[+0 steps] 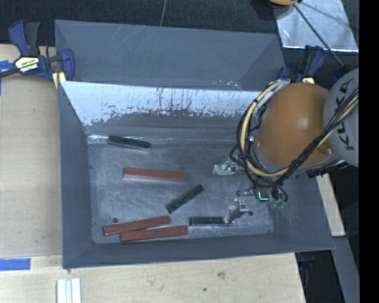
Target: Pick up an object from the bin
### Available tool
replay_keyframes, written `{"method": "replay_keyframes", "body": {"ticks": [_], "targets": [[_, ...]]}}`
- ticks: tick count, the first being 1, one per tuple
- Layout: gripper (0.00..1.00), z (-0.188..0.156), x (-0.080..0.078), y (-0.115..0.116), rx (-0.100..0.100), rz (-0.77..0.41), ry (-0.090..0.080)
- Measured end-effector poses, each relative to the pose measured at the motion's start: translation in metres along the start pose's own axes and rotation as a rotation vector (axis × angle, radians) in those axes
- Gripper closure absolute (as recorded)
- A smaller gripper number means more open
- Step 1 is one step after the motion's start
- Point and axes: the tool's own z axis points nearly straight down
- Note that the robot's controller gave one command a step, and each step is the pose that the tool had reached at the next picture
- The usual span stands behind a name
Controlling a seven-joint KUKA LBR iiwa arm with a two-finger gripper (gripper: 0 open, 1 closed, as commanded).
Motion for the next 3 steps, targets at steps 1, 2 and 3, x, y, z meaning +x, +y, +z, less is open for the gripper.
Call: {"method": "replay_keyframes", "body": {"ticks": [1, 2, 3], "targets": [[0.00, -0.004, -0.002, 0.000, 0.000, 0.000, -0.009], [0.00, 0.070, 0.003, 0.029, -0.001, 0.000, -0.016], [0.00, 0.060, 0.009, 0.034, 0.000, -0.017, -0.006]]}}
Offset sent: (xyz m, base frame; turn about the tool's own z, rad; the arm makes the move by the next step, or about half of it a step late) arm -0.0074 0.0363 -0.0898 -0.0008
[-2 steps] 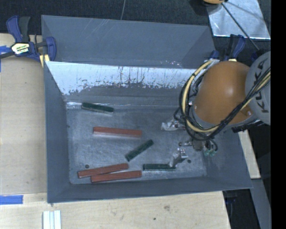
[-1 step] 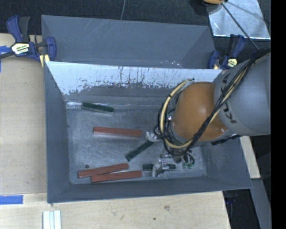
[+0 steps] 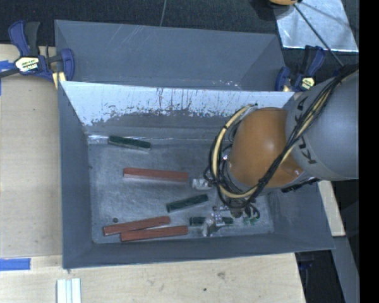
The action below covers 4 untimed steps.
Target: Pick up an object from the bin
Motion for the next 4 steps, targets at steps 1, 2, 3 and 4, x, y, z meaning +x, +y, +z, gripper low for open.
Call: {"method": "replay_keyframes", "body": {"ticks": [1, 2, 3, 4], "targets": [[0.00, -0.002, -0.013, 0.039, -0.001, 0.078, -0.006], [0.00, 0.019, -0.005, 0.039, -0.004, 0.183, -0.005], [1.00, 0.018, -0.009, 0.041, -0.008, 0.191, 0.013], [1.00, 0.018, -0.009, 0.041, -0.008, 0.191, 0.013]]}}
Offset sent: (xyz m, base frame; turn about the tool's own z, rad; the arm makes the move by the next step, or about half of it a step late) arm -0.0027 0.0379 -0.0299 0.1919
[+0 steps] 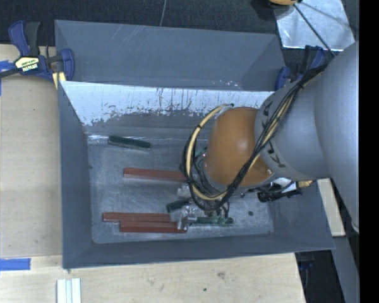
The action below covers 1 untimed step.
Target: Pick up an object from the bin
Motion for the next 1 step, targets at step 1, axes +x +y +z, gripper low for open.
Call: {"method": "replay_keyframes", "body": {"ticks": [1], "targets": [[1.00, -0.0036, 0.0005, -0.0002, 0.000, 0.001, -0.004]]}}
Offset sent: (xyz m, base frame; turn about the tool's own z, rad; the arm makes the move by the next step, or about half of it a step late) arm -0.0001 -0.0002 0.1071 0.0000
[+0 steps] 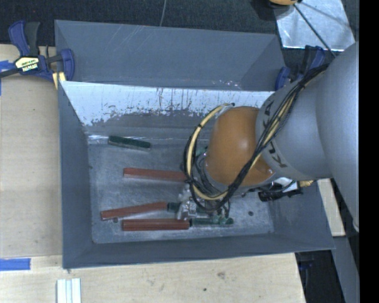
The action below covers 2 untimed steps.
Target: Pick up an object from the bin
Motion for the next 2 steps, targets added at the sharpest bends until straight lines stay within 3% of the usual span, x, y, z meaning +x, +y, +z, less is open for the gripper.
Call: {"method": "replay_keyframes", "body": {"ticks": [2], "targets": [[1.00, -0.035, 0.001, -0.003, 0.007, 0.001, -0.008]]}}
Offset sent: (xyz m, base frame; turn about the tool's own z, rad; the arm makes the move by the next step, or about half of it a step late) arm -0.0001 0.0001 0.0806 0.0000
